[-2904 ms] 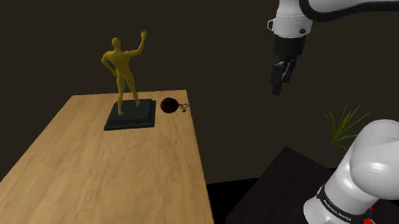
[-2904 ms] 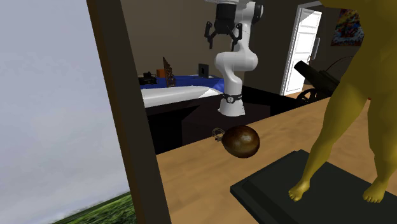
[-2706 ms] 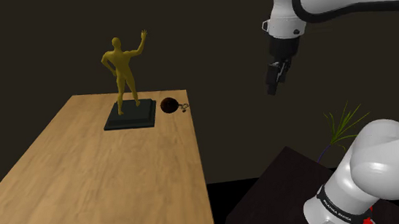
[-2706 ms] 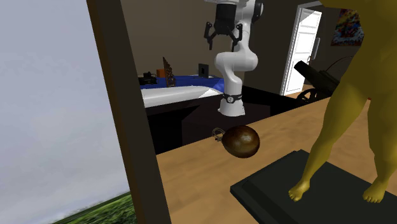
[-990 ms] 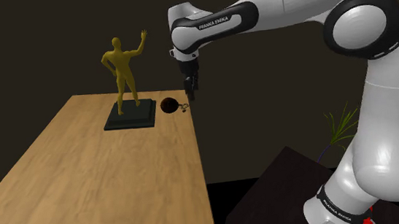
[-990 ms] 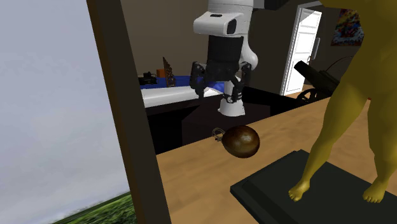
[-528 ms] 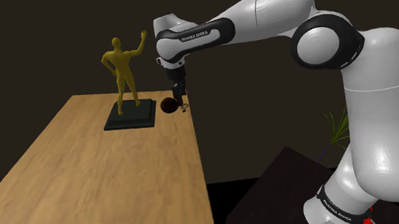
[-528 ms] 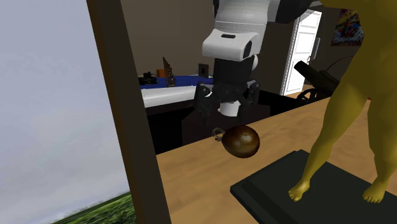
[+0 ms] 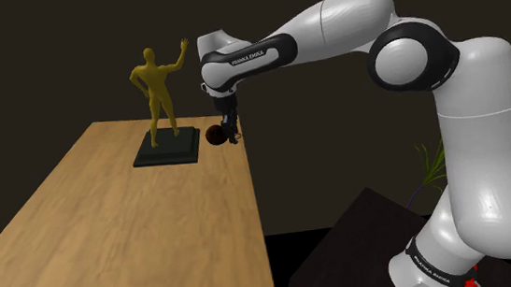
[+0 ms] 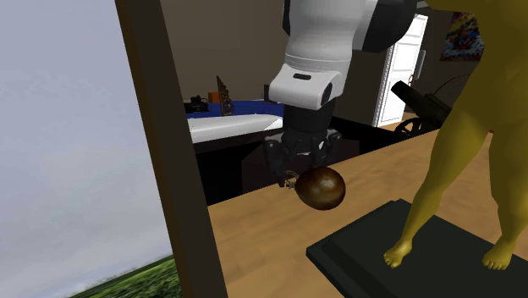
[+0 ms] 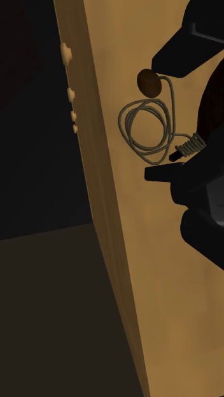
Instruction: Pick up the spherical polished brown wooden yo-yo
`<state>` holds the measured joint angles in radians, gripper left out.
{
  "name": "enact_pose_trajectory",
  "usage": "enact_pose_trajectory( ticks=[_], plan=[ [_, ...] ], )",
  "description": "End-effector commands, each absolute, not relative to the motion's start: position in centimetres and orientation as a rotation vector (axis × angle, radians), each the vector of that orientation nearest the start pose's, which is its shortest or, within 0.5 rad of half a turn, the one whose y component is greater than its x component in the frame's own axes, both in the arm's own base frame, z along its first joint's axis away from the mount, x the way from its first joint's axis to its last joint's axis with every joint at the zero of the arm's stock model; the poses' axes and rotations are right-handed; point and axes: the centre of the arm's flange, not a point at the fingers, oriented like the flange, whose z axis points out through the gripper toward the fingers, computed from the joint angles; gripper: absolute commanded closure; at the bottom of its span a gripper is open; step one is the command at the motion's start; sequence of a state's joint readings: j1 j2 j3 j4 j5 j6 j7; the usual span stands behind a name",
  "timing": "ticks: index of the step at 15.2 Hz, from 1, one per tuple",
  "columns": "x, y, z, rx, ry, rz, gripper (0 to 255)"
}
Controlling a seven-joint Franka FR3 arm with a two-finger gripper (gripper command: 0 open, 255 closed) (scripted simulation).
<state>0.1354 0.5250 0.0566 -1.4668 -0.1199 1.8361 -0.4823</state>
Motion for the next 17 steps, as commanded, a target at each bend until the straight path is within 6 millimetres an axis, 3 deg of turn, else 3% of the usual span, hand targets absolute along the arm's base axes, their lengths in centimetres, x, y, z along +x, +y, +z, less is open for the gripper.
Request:
enact_pose_trajectory(
  ticks=[1,8,17],
  plan=[
    [67.5,11.5,36.4,-2.993,-1.108,0.263,255],
    [67.5,11.5,36.5,-2.993,-1.108,0.263,255],
    [67.5,11.5,41.3,-2.993,-1.108,0.263,255]
  ],
)
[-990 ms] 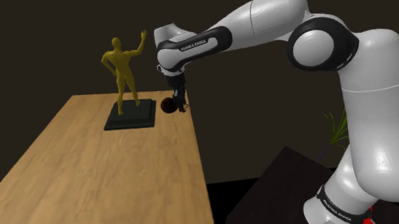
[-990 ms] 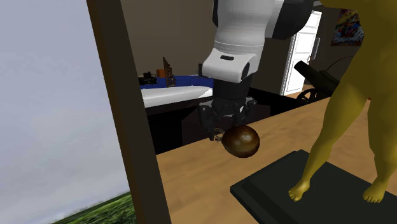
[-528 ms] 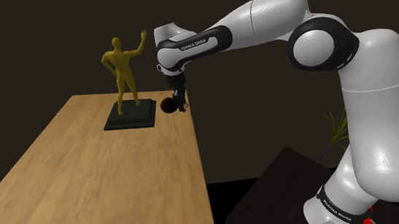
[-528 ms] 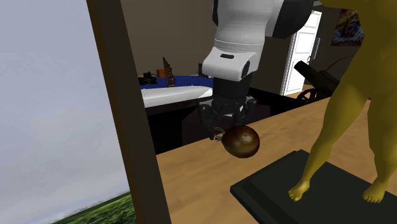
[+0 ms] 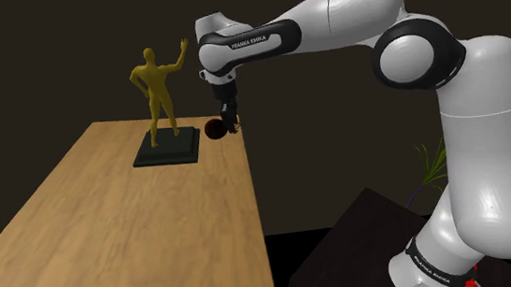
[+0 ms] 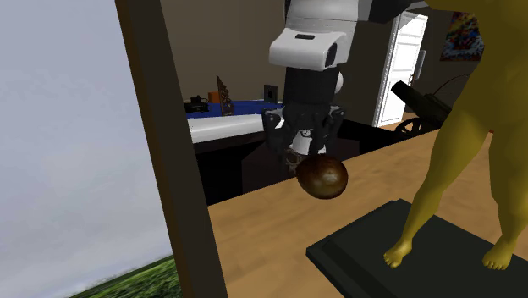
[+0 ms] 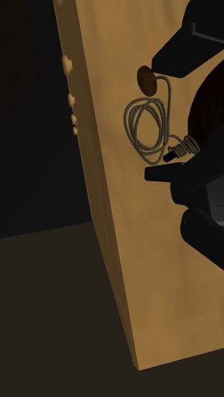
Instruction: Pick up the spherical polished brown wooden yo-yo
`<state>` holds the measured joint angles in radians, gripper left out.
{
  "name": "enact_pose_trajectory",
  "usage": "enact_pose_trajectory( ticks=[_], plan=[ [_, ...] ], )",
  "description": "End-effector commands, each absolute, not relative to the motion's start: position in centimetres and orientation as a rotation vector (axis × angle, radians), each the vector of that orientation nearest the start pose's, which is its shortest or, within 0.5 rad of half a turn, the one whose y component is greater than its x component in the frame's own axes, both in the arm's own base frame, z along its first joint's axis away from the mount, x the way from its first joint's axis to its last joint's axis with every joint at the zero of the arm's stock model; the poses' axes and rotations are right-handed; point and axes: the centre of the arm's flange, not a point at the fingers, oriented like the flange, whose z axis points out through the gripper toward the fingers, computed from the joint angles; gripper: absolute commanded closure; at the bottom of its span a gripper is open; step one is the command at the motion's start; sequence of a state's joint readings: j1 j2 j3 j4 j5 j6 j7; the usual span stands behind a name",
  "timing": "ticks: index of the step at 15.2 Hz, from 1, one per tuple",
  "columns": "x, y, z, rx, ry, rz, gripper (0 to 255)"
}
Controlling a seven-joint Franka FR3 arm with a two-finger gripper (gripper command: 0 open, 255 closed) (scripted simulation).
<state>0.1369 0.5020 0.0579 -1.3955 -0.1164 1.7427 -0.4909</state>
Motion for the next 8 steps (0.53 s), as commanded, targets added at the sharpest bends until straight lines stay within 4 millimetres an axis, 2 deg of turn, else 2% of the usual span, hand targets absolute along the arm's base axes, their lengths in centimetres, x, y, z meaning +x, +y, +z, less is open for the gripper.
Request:
enact_pose_trajectory(
  ticks=[1,6,8],
  plan=[
    [67.5,11.5,41.8,-2.993,-1.108,0.263,255],
    [67.5,11.5,44.4,-2.993,-1.108,0.263,255],
    [67.5,11.5,44.5,-2.993,-1.108,0.263,255]
  ],
)
